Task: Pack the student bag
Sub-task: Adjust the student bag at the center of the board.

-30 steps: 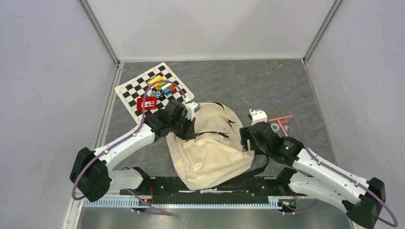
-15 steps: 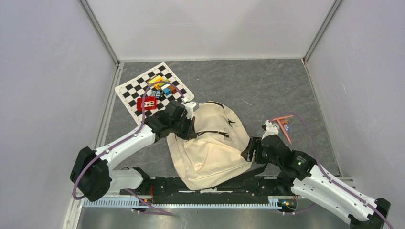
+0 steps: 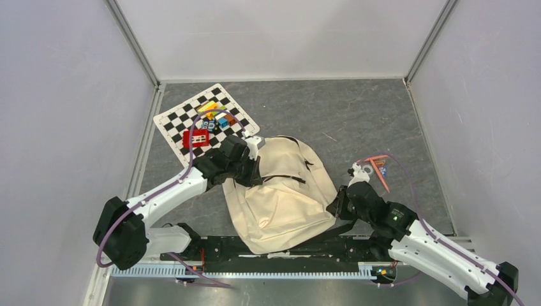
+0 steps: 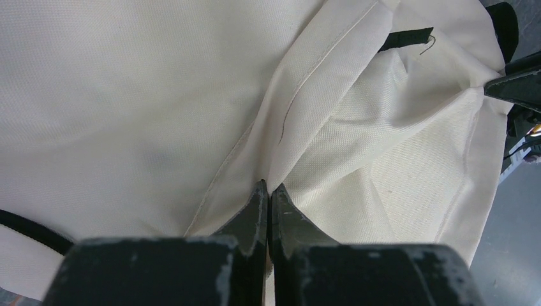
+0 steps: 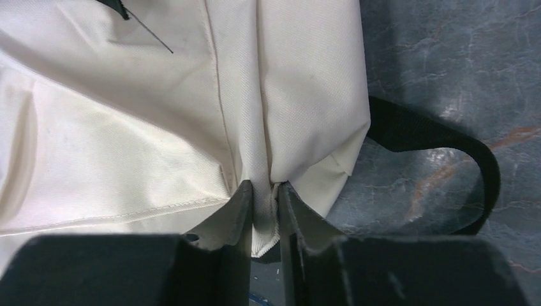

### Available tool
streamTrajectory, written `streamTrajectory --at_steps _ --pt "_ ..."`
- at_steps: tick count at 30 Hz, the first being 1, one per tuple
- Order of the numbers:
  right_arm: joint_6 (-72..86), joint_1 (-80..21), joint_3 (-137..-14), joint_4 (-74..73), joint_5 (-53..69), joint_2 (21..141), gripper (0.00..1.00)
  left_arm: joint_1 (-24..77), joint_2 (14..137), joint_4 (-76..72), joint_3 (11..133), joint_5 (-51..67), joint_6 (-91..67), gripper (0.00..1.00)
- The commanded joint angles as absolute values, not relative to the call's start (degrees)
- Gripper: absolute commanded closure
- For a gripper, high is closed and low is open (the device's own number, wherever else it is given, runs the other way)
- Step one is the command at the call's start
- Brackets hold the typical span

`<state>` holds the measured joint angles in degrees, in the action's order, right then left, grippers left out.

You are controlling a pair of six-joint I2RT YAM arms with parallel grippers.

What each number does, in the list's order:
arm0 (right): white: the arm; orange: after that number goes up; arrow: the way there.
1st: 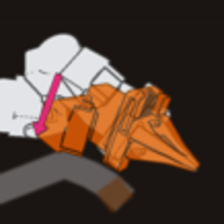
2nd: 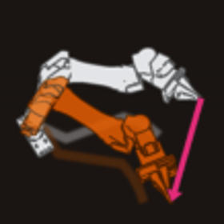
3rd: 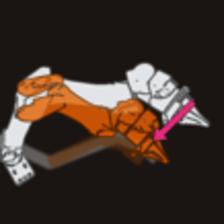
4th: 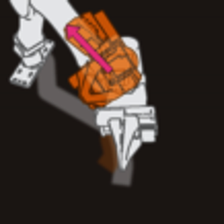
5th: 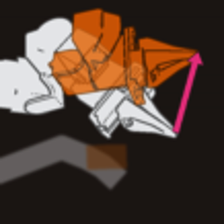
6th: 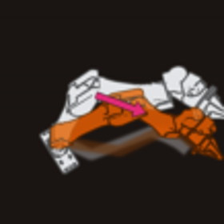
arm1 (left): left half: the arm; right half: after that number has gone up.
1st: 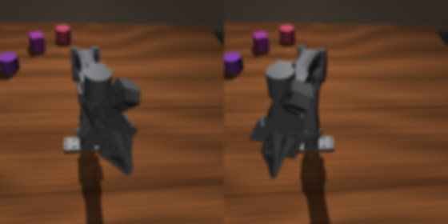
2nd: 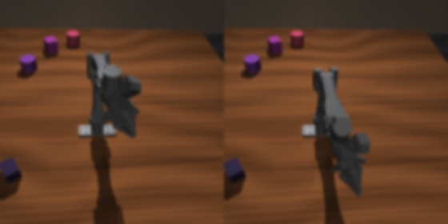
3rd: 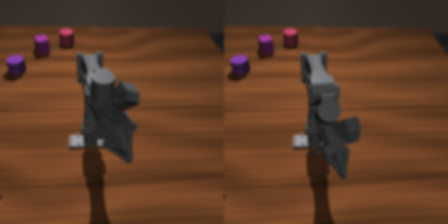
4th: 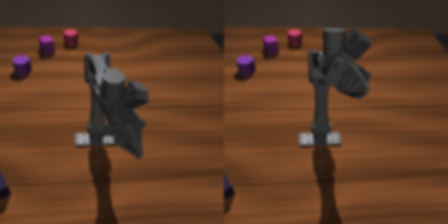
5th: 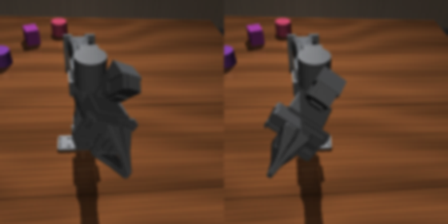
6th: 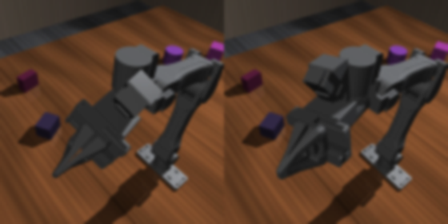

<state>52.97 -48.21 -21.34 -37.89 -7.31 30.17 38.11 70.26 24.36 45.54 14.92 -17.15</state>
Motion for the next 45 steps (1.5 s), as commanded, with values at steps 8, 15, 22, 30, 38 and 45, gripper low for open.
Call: streamTrajectory --at_steps 8,15,22,30,38,45 --pt "43.24 -48.34 -25.31 -20.62 -18.48 34.92 1.00 39.00 67.27 23.02 44.32 23.59 -17.70 0.98" --pt "26.65 -47.21 -33.50 -10.22 -27.94 52.24 1.00 42.40 66.89 22.57 43.40 29.35 -17.50 0.98" --pt "14.92 -42.23 -46.94 -0.45 -23.62 73.71 1.00 46.40 65.25 11.46 39.23 29.13 -27.75 0.98" --pt "8.20 -39.59 -66.86 3.20 -13.19 93.74 1.00 49.48 58.66 0.27 31.07 14.70 -44.63 0.98" --pt "5.78 -39.64 -70.72 -2.97 -11.54 94.90 0.80 49.49 50.34 0.55 21.90 0.19 -57.55 0.78" --pt "6.49 -39.98 -62.15 -4.33 -9.52 85.14 0.61 49.48 48.42 8.08 24.12 -6.17 -55.82 0.52"
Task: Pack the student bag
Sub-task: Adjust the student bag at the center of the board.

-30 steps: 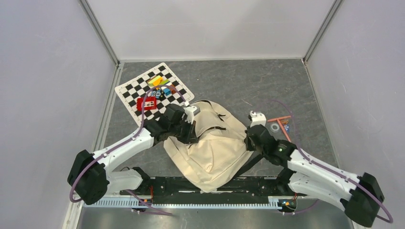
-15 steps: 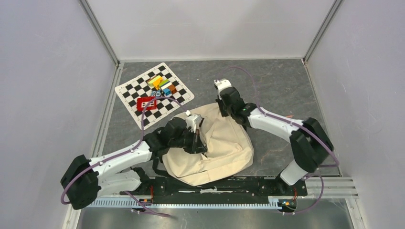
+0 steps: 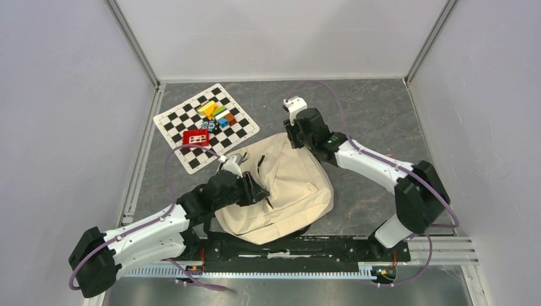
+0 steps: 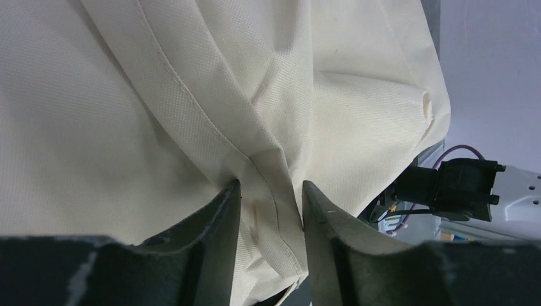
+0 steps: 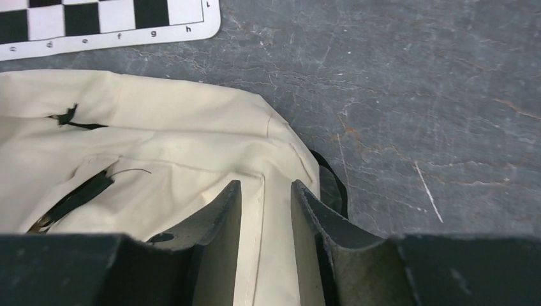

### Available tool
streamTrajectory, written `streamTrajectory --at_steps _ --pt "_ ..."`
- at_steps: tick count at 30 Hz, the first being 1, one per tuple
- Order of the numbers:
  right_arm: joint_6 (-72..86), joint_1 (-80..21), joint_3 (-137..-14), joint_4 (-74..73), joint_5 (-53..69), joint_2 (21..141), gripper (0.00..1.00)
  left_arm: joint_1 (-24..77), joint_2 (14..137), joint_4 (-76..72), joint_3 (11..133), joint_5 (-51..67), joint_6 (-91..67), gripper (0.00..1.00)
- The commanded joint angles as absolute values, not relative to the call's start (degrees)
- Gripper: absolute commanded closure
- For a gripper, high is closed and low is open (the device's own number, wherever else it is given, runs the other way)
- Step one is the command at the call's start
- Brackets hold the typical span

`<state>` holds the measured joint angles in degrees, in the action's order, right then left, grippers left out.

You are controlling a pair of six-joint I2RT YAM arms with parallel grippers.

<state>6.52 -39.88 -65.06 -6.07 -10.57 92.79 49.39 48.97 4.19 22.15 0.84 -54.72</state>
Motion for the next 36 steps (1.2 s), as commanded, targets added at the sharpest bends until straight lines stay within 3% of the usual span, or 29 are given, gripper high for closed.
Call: streamTrajectory --at_steps 1,12,18,22,28,36 --pt "6.73 -40.18 -61.39 -4.75 -9.40 83.76 0.59 49.48 48.58 9.14 24.61 -7.23 -55.28 0.49" --pt "6.48 -44.71 -57.63 -8.90 -13.24 75.74 0.53 49.38 55.95 9.63 30.74 -8.34 -50.37 0.21" --pt "7.99 -47.02 -55.16 -9.10 -13.41 71.06 0.51 49.22 54.67 16.10 29.96 -10.72 -49.97 0.40" --pt "9.46 -49.62 -54.58 -10.18 -12.72 69.30 0.45 48.48 50.63 16.87 26.87 -11.17 -50.74 0.56" --pt "12.27 -55.38 -54.56 -11.55 -13.83 69.32 0.37 48.08 47.28 14.41 22.47 -8.39 -51.76 0.73" --pt "16.96 -63.30 -53.73 -13.44 -19.56 71.36 0.32 48.08 45.79 11.72 20.67 -6.62 -50.38 0.87"
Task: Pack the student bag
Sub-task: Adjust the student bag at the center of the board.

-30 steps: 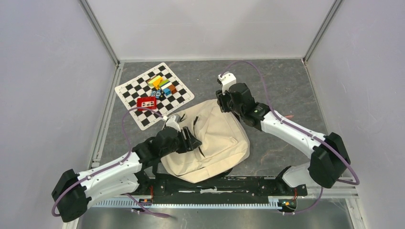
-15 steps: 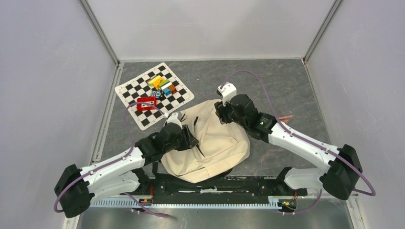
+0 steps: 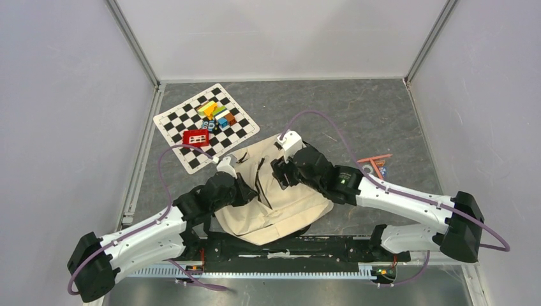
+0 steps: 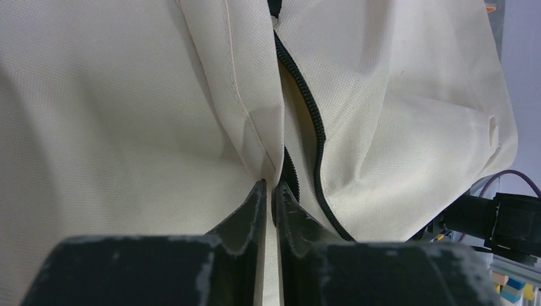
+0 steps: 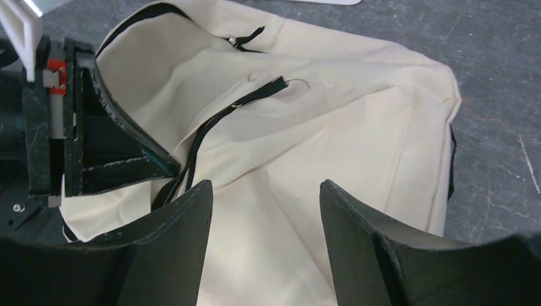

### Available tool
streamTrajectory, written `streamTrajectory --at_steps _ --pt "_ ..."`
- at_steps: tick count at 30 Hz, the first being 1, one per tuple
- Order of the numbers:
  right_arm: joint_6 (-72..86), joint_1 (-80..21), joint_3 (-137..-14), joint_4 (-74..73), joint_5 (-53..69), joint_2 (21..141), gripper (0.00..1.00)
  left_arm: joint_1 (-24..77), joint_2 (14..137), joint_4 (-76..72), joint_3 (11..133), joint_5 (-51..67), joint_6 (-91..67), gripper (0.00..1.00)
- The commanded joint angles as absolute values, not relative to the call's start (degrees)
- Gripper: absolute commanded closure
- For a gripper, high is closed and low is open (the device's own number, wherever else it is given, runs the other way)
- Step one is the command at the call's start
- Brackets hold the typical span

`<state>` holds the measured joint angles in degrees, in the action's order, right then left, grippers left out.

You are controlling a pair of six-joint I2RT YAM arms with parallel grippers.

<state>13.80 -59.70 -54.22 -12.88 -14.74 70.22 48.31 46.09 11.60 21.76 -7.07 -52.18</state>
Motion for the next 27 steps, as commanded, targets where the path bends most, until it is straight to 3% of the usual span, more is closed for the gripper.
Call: streamTrajectory --at_steps 1,10,18,27 --pt "17.27 -64.36 -53.98 -13.86 -21.21 71.96 0.31 48.08 45.79 11.41 20.51 -6.50 -50.32 0.89" --pt "18.61 -72.91 -59.78 -19.29 -33.52 81.52 0.20 47.99 45.50 8.29 18.50 -5.95 -52.08 0.98" --pt "18.56 -78.34 -65.41 -21.59 -42.66 91.12 0.10 47.99 42.65 5.27 15.22 -5.98 -55.01 0.98" --pt "21.54 -78.31 -66.67 -24.74 -52.27 97.15 0.11 47.99 41.82 5.30 14.94 -6.06 -55.37 0.98"
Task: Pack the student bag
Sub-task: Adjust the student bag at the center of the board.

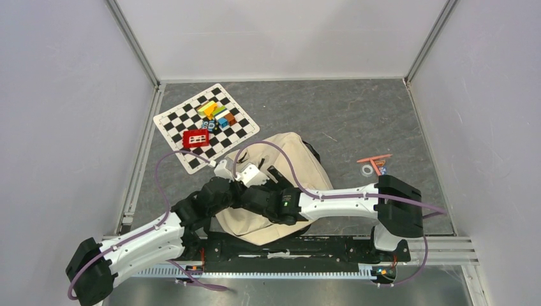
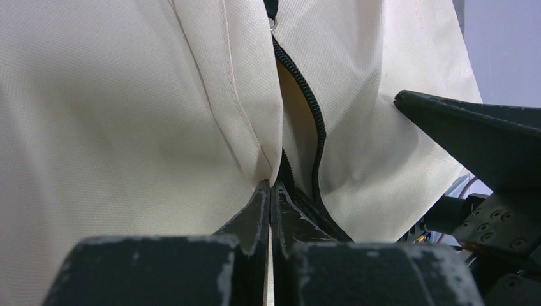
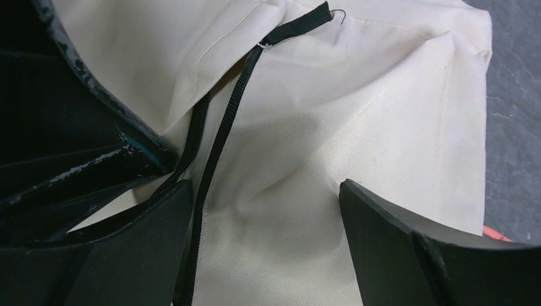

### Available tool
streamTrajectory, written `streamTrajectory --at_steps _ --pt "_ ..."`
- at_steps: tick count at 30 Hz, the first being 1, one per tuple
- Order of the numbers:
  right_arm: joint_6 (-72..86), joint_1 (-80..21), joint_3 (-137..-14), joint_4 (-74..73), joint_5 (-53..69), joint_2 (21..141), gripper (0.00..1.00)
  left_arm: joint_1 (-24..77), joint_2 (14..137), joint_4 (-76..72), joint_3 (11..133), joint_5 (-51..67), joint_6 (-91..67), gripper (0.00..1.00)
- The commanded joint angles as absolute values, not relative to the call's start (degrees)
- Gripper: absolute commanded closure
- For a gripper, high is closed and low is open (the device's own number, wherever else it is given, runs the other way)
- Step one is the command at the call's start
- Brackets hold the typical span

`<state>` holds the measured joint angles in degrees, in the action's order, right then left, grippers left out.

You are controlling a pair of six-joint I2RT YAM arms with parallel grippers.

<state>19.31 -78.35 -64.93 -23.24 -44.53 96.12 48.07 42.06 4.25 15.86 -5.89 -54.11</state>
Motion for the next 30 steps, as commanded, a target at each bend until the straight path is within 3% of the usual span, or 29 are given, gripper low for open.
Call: streamTrajectory --at_steps 1,15,17,22,30 --pt "21.48 -78.31 -66.54 -24.95 -53.26 97.57 0.15 47.99 41.79 5.27 14.94 -6.10 -55.38 0.98" --pt "23.44 -77.53 -66.53 -29.43 -65.57 86.09 0.95 47.99 47.13 4.33 18.14 -6.55 -53.44 0.98" --pt "23.79 -77.46 -64.90 -27.38 -66.08 82.45 1.00 47.99 47.66 5.10 18.60 -7.12 -53.39 0.98" --pt "22.31 -76.21 -55.40 -14.52 -62.69 70.92 1.00 47.94 48.49 5.90 19.10 -7.40 -52.69 0.98" --pt "22.10 -72.54 -49.43 -8.62 -54.55 66.17 1.00 47.99 48.46 7.15 28.87 -5.87 -44.44 0.41"
